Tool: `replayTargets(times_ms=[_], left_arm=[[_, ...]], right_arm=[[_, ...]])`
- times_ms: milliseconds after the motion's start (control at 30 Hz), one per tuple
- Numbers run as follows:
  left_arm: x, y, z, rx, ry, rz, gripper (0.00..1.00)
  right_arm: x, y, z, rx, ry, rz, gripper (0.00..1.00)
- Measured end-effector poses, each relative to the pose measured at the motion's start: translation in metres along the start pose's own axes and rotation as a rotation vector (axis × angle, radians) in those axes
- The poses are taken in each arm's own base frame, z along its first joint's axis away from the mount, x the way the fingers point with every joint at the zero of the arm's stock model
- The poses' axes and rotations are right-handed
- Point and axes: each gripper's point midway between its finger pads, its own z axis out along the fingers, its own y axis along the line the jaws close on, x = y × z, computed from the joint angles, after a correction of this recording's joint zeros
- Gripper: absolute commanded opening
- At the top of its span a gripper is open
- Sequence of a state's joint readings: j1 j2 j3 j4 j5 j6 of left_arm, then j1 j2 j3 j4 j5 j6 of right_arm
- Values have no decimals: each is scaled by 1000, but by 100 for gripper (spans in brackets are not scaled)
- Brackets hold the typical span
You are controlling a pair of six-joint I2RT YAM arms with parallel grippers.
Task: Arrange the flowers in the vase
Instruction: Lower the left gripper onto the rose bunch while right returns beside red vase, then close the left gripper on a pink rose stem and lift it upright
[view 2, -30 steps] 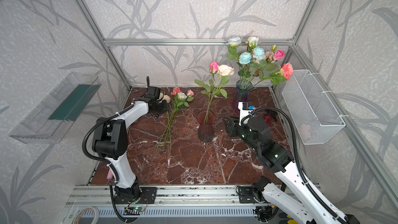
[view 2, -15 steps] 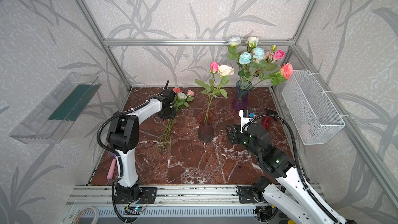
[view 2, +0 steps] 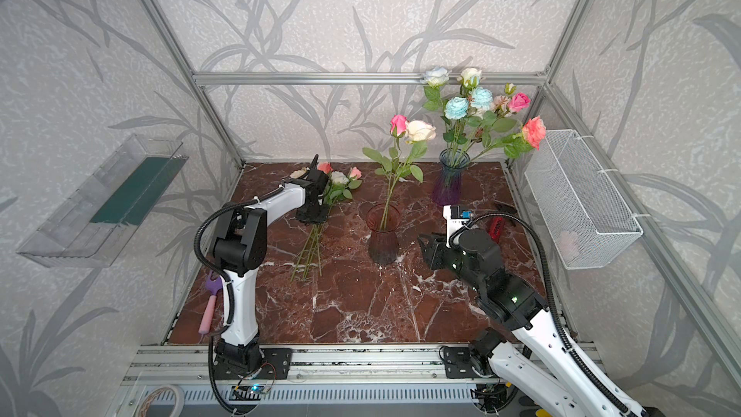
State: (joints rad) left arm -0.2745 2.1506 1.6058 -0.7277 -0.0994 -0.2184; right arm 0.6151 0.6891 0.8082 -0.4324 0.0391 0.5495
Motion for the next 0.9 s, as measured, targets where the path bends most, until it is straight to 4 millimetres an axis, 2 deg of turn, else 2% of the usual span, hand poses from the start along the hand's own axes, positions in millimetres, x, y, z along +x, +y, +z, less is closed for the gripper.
replayTargets(times_ms=[100, 300, 367, 633, 900], left_arm=[[0, -1, 0, 5, 0, 2, 23], [0, -3, 0, 19, 3, 4, 6], [-1, -3, -1, 20, 2, 6, 4], [-2, -3, -5, 20, -3, -2, 5], [-9, -1, -29, 34, -45, -19, 9]], right_arm=[[2, -1, 2, 5, 8, 0, 44], [4, -2, 4, 9, 16, -1, 44], [4, -2, 4, 7, 15, 0, 44], [3, 0, 2, -6, 12, 5, 44], [4, 2, 2, -14, 18, 18, 44]])
